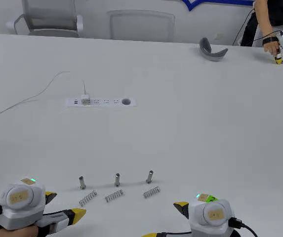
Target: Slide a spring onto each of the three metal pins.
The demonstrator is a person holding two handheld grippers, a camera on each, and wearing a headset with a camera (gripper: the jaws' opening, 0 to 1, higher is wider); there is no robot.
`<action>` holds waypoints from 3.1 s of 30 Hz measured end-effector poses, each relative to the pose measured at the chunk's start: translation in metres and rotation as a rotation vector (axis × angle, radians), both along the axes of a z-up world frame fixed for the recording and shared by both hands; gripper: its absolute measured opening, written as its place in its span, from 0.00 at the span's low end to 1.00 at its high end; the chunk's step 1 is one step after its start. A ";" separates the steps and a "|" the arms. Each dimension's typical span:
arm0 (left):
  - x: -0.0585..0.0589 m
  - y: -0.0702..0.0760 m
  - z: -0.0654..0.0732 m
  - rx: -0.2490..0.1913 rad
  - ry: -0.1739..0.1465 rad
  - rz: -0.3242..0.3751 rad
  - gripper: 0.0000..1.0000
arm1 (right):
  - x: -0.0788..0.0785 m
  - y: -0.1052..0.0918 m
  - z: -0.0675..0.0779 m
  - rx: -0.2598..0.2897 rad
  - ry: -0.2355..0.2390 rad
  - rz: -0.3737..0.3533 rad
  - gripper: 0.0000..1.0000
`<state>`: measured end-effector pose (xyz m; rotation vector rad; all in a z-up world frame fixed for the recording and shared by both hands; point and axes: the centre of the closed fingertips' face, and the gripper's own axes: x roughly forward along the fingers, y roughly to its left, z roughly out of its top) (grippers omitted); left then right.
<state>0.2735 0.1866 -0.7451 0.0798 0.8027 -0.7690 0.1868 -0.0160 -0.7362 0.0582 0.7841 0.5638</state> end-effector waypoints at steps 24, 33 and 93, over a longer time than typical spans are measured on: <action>-0.022 -0.007 -0.006 0.015 0.015 -0.128 0.75 | -0.001 0.000 0.001 -0.008 -0.006 0.007 0.87; -0.022 -0.014 -0.010 0.075 0.002 -0.217 0.75 | -0.001 0.001 0.004 -0.007 -0.012 0.002 0.87; 0.026 -0.044 -0.059 0.158 0.038 -0.205 0.15 | -0.002 -0.003 0.001 0.001 0.004 -0.016 0.86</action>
